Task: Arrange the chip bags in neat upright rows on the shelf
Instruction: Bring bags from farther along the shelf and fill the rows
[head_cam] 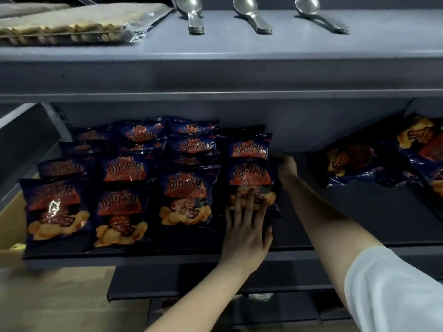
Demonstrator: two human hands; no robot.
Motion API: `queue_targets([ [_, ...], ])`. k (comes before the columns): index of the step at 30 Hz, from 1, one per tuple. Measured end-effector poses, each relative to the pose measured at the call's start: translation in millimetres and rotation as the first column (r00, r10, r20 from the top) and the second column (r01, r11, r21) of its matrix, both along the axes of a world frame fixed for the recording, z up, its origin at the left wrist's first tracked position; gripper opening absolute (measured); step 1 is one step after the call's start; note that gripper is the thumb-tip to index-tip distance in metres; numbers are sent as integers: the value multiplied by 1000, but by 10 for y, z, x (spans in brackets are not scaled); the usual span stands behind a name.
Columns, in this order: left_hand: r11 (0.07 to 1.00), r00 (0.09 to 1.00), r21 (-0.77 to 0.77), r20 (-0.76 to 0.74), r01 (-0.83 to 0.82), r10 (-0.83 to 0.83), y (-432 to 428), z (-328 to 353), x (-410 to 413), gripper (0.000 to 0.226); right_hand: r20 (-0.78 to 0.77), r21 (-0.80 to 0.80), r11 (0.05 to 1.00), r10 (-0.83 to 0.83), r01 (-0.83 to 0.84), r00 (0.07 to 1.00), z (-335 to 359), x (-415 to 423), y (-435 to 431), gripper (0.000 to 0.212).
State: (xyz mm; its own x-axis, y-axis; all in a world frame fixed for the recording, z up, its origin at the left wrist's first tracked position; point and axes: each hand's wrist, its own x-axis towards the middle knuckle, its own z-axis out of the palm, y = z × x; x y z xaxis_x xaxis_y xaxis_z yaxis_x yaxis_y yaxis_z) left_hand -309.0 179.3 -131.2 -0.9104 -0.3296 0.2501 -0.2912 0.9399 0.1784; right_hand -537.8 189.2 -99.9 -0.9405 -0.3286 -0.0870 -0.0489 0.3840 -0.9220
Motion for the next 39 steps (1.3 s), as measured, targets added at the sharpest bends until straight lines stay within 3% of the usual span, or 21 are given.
queue_targets([
  [8, 999, 1000, -43, 11, -23, 23, -20, 20, 14, 60, -14, -165, 983, -90, 86, 996, -69, 71, 19, 39],
  [15, 998, 999, -35, 28, -44, 45, -4, 75, 5, 60, -120, -13, 1000, 20, -22, 993, -89, 45, 52, 35],
  [21, 1000, 999, 4, 37, -23, 23, -66, 6, 42, 63, -67, 69, 985, 166, -161, 984, -40, 111, 120, 28],
  [25, 998, 998, 41, 39, -45, 43, -47, 46, -24, 63, -20, -29, 986, 164, -165, 986, 47, 116, 404, 27],
  [29, 993, 992, 61, 79, -99, 94, -35, 190, -150, 63, -118, -161, 966, 183, -200, 976, 225, 69, 801, 23],
  [32, 988, 988, 54, -46, -143, 146, 175, 306, -210, 61, -164, -225, 942, 215, -249, 963, 344, 65, 1122, 28],
  [35, 997, 975, 63, -214, -45, 58, 457, 396, -352, 51, -228, -244, 936, 198, -253, 953, 481, -23, 1348, 22],
  [39, 998, 973, 27, -223, 63, -56, 762, 484, -706, 49, -409, -223, 937, 162, -270, 898, 659, -97, 1615, 22],
])
